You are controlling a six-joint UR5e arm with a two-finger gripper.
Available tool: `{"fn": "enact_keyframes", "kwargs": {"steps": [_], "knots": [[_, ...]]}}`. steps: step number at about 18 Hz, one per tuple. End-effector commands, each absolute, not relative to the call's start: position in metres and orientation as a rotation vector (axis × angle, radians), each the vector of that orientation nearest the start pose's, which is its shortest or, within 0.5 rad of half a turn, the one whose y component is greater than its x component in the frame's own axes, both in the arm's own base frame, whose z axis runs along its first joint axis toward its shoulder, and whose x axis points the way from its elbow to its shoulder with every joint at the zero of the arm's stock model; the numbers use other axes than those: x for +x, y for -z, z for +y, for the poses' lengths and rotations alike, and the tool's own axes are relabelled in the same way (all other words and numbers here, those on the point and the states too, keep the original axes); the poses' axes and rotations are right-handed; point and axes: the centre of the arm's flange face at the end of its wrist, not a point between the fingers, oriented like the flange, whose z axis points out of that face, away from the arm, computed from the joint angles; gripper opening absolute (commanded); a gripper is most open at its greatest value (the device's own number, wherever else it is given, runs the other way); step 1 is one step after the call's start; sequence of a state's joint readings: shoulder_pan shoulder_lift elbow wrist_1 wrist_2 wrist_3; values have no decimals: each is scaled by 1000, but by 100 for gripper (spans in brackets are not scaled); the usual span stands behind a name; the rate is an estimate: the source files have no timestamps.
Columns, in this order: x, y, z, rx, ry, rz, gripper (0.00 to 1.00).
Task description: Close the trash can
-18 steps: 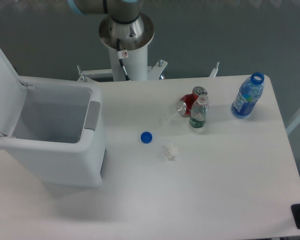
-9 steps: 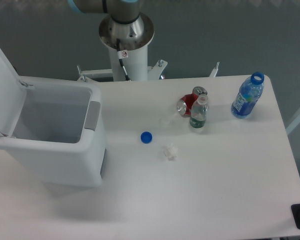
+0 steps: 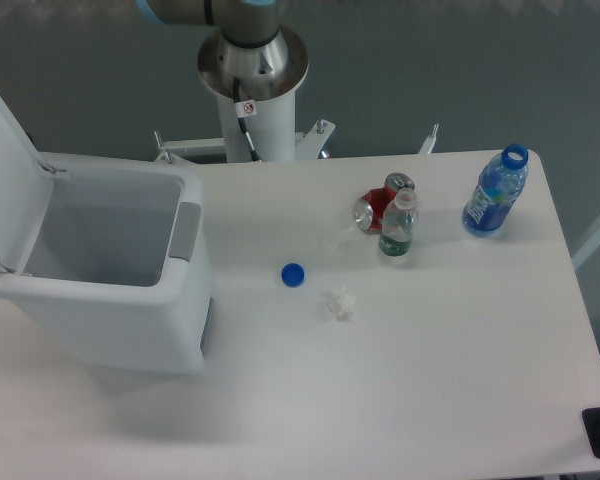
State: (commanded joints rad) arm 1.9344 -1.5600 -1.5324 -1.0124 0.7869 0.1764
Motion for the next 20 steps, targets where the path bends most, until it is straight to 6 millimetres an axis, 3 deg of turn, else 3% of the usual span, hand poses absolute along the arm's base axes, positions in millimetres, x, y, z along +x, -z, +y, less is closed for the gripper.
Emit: {"fn": "enact_keyframes", "kwargs": {"steps": [20], "knots": [[10,-589,552,-2318,717,84,16]]}}
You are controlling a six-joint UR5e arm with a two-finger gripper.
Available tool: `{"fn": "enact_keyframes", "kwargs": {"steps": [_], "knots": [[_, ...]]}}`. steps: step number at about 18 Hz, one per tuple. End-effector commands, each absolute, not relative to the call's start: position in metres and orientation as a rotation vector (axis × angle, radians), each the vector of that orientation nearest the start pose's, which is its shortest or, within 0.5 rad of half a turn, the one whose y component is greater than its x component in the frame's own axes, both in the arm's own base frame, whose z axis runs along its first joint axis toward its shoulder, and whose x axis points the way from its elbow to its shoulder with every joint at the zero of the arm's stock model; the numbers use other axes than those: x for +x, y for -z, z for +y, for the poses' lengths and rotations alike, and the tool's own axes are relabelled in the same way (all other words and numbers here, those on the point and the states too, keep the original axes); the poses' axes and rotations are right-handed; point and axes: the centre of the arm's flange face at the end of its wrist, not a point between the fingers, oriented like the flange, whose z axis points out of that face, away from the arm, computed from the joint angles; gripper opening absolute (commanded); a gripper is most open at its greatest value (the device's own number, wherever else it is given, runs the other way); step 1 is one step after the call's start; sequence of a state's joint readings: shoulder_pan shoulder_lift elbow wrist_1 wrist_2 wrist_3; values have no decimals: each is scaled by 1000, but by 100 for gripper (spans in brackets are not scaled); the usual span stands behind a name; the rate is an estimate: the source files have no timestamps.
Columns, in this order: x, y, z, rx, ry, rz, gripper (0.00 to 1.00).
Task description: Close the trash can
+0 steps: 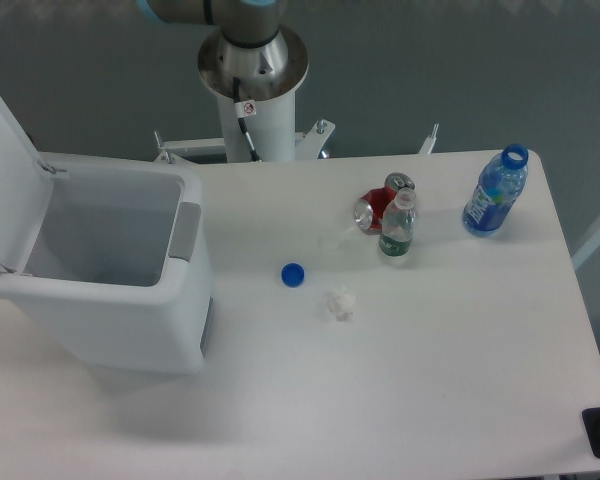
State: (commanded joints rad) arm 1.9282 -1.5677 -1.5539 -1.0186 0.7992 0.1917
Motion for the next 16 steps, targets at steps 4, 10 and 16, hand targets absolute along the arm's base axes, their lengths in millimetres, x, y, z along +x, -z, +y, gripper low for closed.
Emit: {"fn": "enact_keyframes", "kwargs": {"steps": [4,10,16], "knots": [[8,-586,552,-2322,713,80,16],[3,-579,554,-2346,665,81,16],[-8,-581,550,-2340,651,56,16]]}}
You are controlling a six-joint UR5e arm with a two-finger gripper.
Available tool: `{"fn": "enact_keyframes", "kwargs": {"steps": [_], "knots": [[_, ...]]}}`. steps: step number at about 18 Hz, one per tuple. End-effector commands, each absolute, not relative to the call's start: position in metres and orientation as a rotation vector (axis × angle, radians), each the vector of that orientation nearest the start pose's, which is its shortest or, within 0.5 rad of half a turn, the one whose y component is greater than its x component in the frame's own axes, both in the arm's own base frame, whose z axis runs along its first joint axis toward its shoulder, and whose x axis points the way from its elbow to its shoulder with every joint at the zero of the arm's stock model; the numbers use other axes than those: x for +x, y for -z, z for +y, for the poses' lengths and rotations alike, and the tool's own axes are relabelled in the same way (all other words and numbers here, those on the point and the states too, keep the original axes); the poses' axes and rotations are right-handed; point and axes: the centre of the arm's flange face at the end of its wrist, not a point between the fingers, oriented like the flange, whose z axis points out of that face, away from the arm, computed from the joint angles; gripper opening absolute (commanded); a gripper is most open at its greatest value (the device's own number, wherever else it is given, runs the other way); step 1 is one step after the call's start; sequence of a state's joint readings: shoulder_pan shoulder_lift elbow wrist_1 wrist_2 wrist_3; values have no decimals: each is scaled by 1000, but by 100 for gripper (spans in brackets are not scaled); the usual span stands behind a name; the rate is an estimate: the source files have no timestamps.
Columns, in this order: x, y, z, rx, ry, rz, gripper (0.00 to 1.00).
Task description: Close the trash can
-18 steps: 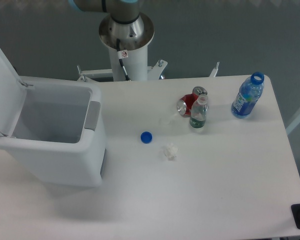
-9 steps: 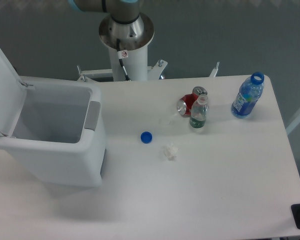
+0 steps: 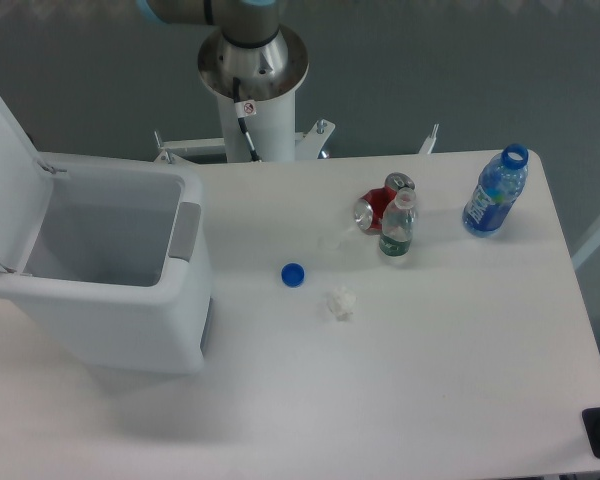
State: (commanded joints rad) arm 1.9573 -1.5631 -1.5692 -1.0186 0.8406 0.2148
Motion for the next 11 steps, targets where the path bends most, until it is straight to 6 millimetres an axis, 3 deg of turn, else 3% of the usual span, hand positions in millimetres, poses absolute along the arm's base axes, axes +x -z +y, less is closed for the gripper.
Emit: {"fn": "enact_keyframes", "kwargs": {"steps": [11], "knots": [[-33,-586,539,-2327,619,-3,16]]}}
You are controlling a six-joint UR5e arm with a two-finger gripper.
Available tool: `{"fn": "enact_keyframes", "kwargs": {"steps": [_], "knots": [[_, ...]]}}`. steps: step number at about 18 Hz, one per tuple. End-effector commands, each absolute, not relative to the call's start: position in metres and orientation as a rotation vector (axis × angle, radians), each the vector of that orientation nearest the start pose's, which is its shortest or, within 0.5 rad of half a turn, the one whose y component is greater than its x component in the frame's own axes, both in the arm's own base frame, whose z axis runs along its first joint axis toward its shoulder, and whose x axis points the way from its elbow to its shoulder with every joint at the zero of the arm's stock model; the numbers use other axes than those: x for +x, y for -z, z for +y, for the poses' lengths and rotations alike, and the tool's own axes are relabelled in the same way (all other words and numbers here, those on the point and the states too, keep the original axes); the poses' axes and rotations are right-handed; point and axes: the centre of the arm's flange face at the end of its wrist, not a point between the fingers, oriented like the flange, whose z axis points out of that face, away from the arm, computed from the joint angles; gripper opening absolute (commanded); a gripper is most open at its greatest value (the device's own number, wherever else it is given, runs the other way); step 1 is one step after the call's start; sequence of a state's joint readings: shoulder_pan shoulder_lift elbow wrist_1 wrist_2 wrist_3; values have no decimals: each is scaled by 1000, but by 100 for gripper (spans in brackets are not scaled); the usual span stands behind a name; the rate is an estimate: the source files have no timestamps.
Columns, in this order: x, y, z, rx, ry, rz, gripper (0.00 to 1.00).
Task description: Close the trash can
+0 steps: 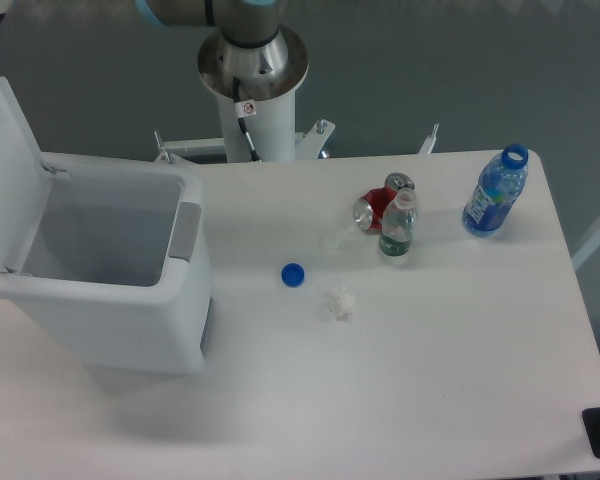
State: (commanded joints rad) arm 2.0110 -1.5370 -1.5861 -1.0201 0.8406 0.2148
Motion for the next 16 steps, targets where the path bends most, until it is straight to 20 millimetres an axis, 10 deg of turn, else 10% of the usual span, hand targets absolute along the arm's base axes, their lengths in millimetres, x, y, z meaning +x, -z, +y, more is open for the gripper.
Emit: {"fn": "enact_keyframes", "kwargs": {"steps": [16], "knots": [[-93,-583,523,-2318,528,-122,16]]}}
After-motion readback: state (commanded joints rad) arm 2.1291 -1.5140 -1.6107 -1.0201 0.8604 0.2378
